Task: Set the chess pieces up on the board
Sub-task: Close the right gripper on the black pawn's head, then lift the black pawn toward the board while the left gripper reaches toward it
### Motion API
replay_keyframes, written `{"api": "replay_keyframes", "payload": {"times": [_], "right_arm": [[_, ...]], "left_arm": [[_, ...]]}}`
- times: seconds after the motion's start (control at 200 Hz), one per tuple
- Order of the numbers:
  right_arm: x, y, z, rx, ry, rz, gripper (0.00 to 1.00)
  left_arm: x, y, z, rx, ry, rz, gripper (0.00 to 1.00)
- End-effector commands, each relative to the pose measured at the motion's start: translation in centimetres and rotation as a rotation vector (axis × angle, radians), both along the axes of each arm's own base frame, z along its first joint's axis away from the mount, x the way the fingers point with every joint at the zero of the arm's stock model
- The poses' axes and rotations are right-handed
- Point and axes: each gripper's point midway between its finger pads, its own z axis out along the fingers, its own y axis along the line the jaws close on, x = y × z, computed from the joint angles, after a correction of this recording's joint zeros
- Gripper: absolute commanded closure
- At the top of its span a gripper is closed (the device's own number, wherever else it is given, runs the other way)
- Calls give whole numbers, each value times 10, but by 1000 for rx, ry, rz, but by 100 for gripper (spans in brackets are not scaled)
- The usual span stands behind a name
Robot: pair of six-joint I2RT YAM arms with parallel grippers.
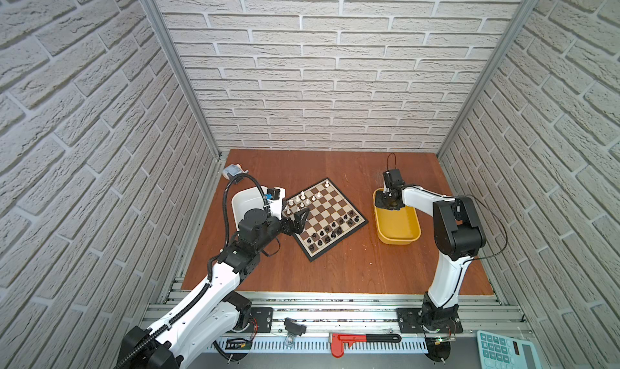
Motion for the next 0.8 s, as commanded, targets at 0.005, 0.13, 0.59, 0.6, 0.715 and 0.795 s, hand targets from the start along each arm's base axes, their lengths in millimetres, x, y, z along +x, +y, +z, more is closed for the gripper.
{"api": "replay_keyframes", "payload": {"times": [0.005,0.13,0.59,0.6,0.715,0.795], "right_arm": [[-24,-2,-14,-31,70,36,80],[-19,0,-11,-33,52,46,86],[-21,9,36,-17,-98,156,94],[-22,9,38,-15,-104,161,94],[-32,10,51,-15,-148,200,94],[-39,12,58,-4,-173,225,94]], "left_arm": [[5,0,18,-4,-58,6,1],[5,-1,19,-7,-64,2,2],[20,-10,14,31,6,-13,1],[21,-11,13,33,11,-15,2],[26,-19,10,40,57,-40,2],[30,-25,7,43,93,-59,2]]}}
